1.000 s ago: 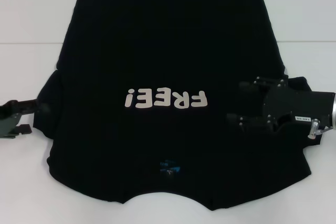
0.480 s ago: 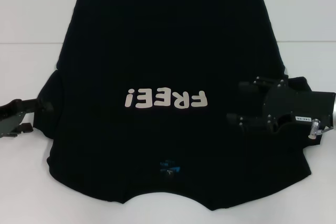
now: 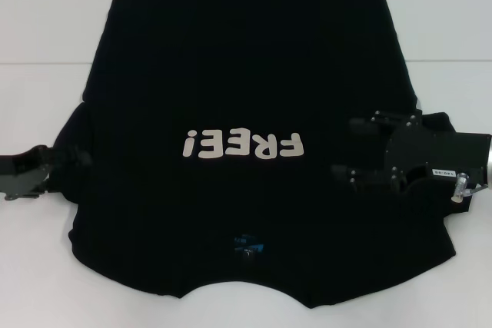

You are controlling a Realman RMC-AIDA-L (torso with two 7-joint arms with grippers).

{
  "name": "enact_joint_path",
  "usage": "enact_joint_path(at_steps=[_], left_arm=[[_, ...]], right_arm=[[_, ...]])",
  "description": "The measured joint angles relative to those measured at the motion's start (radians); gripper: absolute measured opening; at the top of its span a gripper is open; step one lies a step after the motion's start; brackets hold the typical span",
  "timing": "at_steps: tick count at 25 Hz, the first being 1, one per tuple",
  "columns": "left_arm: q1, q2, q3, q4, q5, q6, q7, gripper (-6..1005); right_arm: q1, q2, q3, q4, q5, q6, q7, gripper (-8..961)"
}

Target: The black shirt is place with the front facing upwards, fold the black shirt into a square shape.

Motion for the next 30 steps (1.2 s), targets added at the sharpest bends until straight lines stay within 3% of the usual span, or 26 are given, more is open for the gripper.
enact_joint_path(at_steps=[11,17,19,25,30], left_arm=[[-0.001,-0.008,0.067,0.029,0.0,-0.041,-0.008,763],[-0.001,-0.008,0.068,0.029,0.0,-0.051,-0.009,563],[0.0,-0.008,0.069,0.029,0.0,-0.052,-0.01,325],[-0.002,-0.005,0.071,0.03,0.001,-0.053,-0.01,93],[-0.002,-0.002,0.072,0.033,0.003,-0.054,-0.009,52]], right_arm=[[0.0,0.0,0.0,0.0,0.0,0.0,0.0,884],[0.0,0.0,0.0,0.0,0.0,-0.001,0.0,884],[0.0,0.0,0.0,0.0,0.0,-0.001,0.0,884],[0.0,0.0,0.0,0.0,0.0,-0.002,0.0,884],[0.0,0.0,0.0,0.002,-0.001,-0.002,0.0,885]])
